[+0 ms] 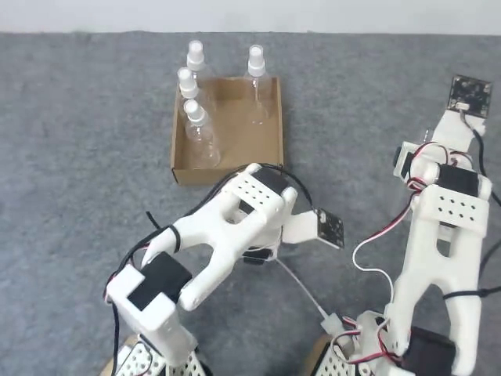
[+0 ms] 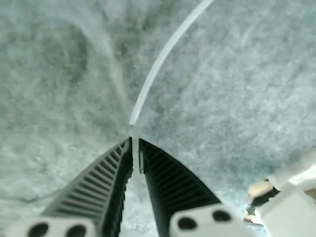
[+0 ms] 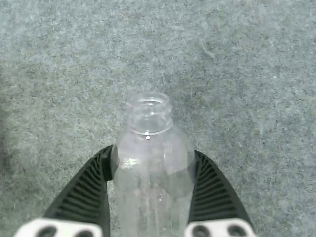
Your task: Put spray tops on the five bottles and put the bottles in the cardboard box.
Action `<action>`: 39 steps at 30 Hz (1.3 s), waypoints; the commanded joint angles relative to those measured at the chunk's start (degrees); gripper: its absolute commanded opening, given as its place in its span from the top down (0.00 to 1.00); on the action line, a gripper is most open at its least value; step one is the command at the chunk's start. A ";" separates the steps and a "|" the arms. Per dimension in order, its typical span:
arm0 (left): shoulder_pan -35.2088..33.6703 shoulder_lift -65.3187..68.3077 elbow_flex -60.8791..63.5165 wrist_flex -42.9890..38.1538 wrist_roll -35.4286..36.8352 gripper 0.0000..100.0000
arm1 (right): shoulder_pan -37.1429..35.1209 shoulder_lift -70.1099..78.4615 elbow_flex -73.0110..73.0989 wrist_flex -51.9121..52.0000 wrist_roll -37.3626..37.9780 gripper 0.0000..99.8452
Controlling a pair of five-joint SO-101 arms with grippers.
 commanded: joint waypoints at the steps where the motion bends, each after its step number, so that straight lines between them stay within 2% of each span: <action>1: 0.88 -8.44 -2.42 3.96 0.53 0.97 | 1.01 -3.47 -1.67 -1.19 -0.18 0.99; 6: 4.48 -14.95 -1.01 3.25 2.55 0.81 | 1.80 -3.47 -1.67 -1.27 -0.18 0.99; 8: 6.07 -15.38 -0.13 1.23 5.01 0.79 | 2.51 -3.47 -1.67 -1.36 -0.18 0.99; 16: 13.36 -12.92 4.62 -6.07 5.63 0.82 | 2.68 -3.47 -1.67 -1.36 -0.26 0.99; 23: 13.98 -7.82 4.70 -13.36 7.91 0.83 | 2.68 -3.47 -1.67 -1.36 -0.26 0.99; 27: 14.95 -5.36 4.70 -13.71 7.91 0.85 | 2.68 -3.47 -1.67 -1.36 -0.26 0.99; 34: 15.74 -5.01 4.62 -13.45 8.00 0.98 | 2.59 -3.47 -1.67 -1.36 -0.26 0.99; 39: 15.74 -5.01 4.88 -13.27 8.09 0.99 | 2.68 -3.47 -1.67 -1.36 -0.26 0.99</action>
